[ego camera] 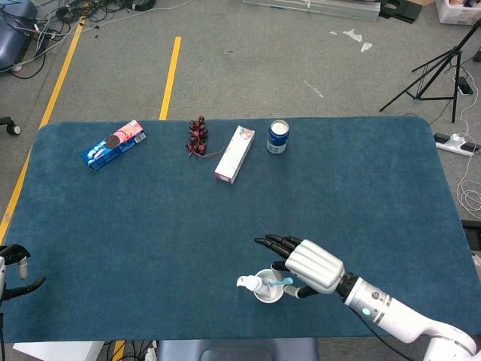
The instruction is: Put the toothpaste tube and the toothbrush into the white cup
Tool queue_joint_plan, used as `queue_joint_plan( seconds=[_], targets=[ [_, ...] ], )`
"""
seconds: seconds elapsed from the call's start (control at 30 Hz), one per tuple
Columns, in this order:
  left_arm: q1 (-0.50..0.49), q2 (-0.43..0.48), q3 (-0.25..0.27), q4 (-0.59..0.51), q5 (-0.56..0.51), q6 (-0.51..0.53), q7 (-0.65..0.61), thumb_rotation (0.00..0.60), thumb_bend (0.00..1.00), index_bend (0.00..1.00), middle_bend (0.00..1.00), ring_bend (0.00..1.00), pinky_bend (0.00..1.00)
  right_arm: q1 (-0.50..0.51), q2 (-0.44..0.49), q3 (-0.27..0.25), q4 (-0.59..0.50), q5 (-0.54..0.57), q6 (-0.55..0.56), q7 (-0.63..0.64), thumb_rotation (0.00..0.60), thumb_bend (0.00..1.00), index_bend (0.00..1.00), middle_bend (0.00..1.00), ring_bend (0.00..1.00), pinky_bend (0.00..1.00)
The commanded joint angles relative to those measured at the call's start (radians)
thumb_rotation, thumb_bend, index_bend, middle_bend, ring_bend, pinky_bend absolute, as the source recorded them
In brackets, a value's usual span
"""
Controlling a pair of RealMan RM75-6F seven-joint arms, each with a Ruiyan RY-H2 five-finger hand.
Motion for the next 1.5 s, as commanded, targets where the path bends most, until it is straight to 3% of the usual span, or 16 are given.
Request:
queue_joint_plan(
  seconds=[0.03, 0.4, 1.0, 1.27, 1.5],
  targets=[
    [0.0, 0.001, 0.0, 0.0, 0.001, 0.001, -0.002, 0.6, 0.0, 0.77, 0.45, 0.36, 0.4, 0.009, -0.021, 0.003, 0.017, 0.016, -0.013, 0.001, 0.6, 0.23, 0.57, 0.04, 0.0, 0.24],
    [0.0, 0.001, 0.0, 0.0, 0.002, 0.0, -0.003, 0.6, 0.0, 0.77, 0.45, 0.36, 0.4, 0.028, -0.075, -0.008, 0.079, 0.037, -0.027, 0.042, 0.6, 0.22, 0.57, 0.03, 0.0, 0.24],
    [0.001, 0.002, 0.0, 0.0, 0.002, 0.0, -0.006, 0.6, 0.0, 0.77, 0.45, 0.36, 0.4, 0.038, -0.089, -0.022, 0.104, 0.016, 0.019, 0.101, 0.6, 0.13, 0.39, 0.03, 0.0, 0.24],
    [0.002, 0.001, 0.0, 0.0, 0.002, 0.003, -0.002, 0.6, 0.0, 0.77, 0.45, 0.36, 0.4, -0.004, -0.022, -0.03, 0.096, -0.031, 0.144, 0.147, 0.6, 0.13, 0.36, 0.03, 0.0, 0.24],
    [0.001, -0.004, 0.004, -0.003, 0.012, 0.006, 0.015, 0.6, 0.0, 0.75, 0.45, 0.36, 0.4, -0.1, 0.068, -0.033, 0.09, -0.042, 0.299, 0.072, 0.6, 0.11, 0.31, 0.02, 0.0, 0.24]
  ],
)
